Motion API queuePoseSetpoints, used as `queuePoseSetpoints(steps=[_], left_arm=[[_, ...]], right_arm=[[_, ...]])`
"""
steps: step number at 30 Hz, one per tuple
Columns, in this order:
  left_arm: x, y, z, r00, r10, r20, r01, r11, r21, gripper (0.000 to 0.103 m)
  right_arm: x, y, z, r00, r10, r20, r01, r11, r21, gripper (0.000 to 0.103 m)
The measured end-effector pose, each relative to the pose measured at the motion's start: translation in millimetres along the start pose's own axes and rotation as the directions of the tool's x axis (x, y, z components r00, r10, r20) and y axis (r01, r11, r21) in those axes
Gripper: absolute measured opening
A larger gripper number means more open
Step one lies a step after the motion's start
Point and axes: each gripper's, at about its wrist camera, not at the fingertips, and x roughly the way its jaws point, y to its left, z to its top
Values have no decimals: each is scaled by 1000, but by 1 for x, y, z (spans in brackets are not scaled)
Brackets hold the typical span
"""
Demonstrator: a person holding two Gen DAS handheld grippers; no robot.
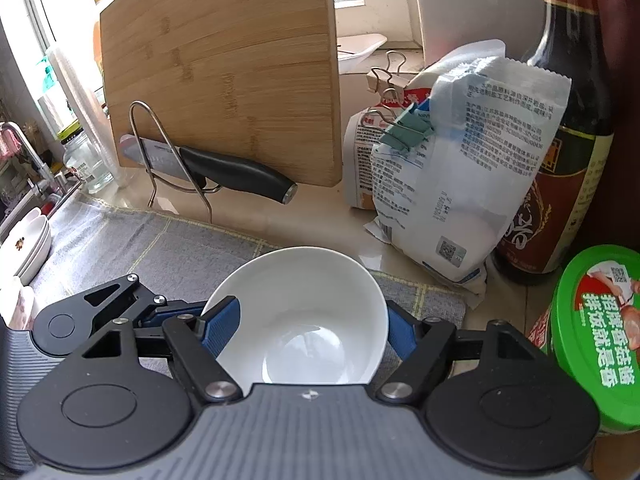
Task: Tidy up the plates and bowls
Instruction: 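Grasp the rim of the pink-flowered white bowl with the right gripper, then carry the bowl with the right gripper back toward the bowl stack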
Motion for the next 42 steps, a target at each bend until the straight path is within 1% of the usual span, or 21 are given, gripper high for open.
queuePoseSetpoints(steps=[6,11,19,24,30,36,42], left_arm=[[-10,0,0,1000,8,-12,-7,999,37,87],[-25,3,0,999,5,-31,-3,998,68,87],[-62,10,0,999,7,-52,-3,997,75,87],[-93,21,-6,998,6,-59,-2,998,63,87],[-134,35,-16,998,28,-64,-25,998,50,87],[-171,54,-28,997,40,-67,-39,999,13,87],[-199,70,-39,995,74,-68,-75,997,-3,87]], right_arm=[[-4,9,-3,1000,4,-9,-4,1000,-18,81],[-12,20,-7,1000,23,-8,-23,1000,-22,81],[-30,50,-13,998,57,-6,-57,998,-22,82],[-41,81,-15,998,64,-2,-64,997,-44,82],[-50,121,-20,996,85,2,-85,995,-61,82],[-50,161,-23,994,113,-2,-113,990,-86,82],[-48,200,-21,989,146,-9,-146,983,-113,82]])
